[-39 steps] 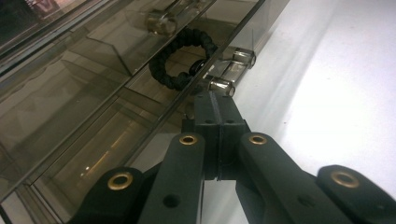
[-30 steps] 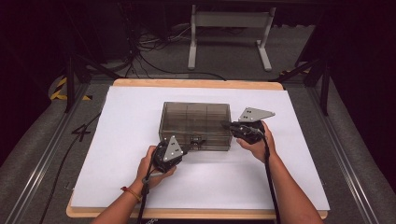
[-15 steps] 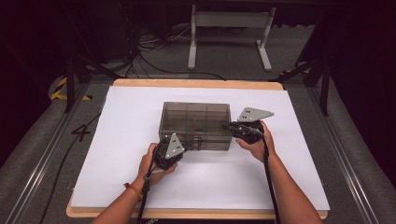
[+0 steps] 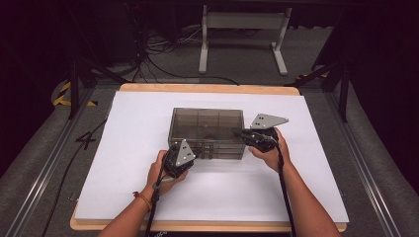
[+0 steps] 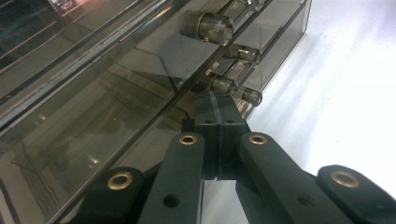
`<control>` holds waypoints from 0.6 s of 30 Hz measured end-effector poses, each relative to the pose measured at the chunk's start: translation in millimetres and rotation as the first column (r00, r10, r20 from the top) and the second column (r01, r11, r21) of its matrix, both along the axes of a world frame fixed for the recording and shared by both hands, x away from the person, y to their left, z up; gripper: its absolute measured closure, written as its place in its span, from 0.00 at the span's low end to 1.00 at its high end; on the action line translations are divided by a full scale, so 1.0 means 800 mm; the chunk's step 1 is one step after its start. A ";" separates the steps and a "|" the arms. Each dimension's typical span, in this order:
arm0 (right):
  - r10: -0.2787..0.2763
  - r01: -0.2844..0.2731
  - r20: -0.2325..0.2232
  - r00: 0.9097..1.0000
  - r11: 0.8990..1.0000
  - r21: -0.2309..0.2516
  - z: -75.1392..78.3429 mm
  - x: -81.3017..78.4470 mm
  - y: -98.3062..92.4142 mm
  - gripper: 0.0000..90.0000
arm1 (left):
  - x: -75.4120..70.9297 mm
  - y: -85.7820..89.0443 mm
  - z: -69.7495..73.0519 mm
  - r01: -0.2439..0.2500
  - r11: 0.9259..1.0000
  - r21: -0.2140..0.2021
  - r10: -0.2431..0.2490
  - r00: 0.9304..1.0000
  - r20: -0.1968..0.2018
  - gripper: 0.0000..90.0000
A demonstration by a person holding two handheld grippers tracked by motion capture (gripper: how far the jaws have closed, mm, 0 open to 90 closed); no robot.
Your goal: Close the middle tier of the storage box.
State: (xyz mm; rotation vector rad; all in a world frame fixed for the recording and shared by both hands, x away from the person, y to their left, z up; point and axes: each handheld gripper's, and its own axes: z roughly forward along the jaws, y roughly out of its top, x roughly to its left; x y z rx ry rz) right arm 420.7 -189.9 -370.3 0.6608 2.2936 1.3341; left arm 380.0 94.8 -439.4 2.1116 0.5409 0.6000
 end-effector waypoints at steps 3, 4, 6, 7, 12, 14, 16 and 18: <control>0.000 0.000 -0.001 1.000 1.000 0.001 0.000 0.000 0.000 1.00 | 0.000 0.000 0.000 0.000 1.000 -0.001 0.000 1.000 0.000 1.00; 0.001 -0.001 -0.001 1.000 1.000 0.002 0.000 0.000 0.000 1.00 | 0.000 0.000 0.000 0.000 1.000 -0.002 0.000 1.000 0.000 1.00; 0.000 0.000 -0.002 1.000 1.000 0.003 0.000 0.000 0.000 1.00 | 0.000 0.000 0.000 0.001 1.000 -0.002 -0.001 1.000 0.001 1.00; 0.001 -0.001 -0.003 1.000 1.000 0.003 0.000 0.000 0.000 1.00 | 0.000 0.001 0.000 0.001 1.000 -0.002 -0.001 1.000 0.000 1.00; 0.001 -0.001 -0.002 1.000 1.000 0.005 -0.001 0.000 0.002 1.00 | 0.001 0.001 0.000 0.000 1.000 -0.005 0.000 1.000 0.000 1.00; 0.002 -0.002 -0.002 1.000 1.000 0.005 -0.001 0.000 0.002 1.00 | 0.001 0.001 0.000 0.002 1.000 -0.006 -0.002 1.000 -0.004 0.99; 0.001 -0.001 0.001 1.000 1.000 0.001 0.000 -0.001 0.002 1.00 | 0.000 0.001 0.000 0.001 1.000 -0.008 -0.002 1.000 -0.008 0.99; -0.003 0.003 0.005 1.000 1.000 -0.001 0.000 -0.001 0.003 1.00 | 0.000 0.002 0.001 0.004 1.000 -0.013 -0.004 1.000 -0.011 0.97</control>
